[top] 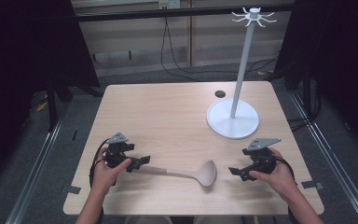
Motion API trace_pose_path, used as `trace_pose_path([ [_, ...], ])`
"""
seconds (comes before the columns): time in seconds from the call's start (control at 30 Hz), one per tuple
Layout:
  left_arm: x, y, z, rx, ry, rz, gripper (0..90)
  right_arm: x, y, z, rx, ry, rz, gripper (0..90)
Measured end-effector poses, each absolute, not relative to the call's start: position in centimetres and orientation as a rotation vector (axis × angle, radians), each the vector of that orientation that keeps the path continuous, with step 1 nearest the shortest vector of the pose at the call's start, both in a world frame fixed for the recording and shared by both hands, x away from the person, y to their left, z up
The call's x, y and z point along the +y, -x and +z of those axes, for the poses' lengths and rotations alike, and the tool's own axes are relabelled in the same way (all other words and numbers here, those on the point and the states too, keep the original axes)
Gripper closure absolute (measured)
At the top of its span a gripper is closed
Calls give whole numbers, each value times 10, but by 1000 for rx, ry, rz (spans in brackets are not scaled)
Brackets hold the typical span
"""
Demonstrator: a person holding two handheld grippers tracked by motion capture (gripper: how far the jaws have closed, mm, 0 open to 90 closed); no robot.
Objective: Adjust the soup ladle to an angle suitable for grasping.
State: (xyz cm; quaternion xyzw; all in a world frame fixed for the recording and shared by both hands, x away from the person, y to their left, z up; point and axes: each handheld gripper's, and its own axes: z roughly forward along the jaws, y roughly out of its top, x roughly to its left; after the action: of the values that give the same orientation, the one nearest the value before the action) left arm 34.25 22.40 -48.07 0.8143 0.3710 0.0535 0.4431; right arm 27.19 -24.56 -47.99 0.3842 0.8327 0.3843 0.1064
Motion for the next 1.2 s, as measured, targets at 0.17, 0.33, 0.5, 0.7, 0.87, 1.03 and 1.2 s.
trace_pose_path([
  [0.17,226,-342,-481,931,-2008,126,27,-241,-272,-473,2464,-1107,1126,52],
  [0.33,225,-343,-482,929,-2007,115,27,-238,-277,-466,2478,-1091,1115,55],
  [0.5,227,-343,-482,935,-2002,117,27,-229,-281,-456,2497,-1054,1103,58],
  [0.7,228,-343,-481,939,-1984,112,27,-218,-287,-445,2531,-1007,1096,62],
  [0.87,228,-343,-481,941,-1987,115,27,-208,-291,-437,2544,-976,1088,62],
  [1.03,230,-343,-480,945,-1976,116,27,-192,-295,-432,2567,-932,1085,64],
  [1.2,232,-343,-480,947,-1970,115,27,-172,-299,-428,2594,-878,1079,67],
])
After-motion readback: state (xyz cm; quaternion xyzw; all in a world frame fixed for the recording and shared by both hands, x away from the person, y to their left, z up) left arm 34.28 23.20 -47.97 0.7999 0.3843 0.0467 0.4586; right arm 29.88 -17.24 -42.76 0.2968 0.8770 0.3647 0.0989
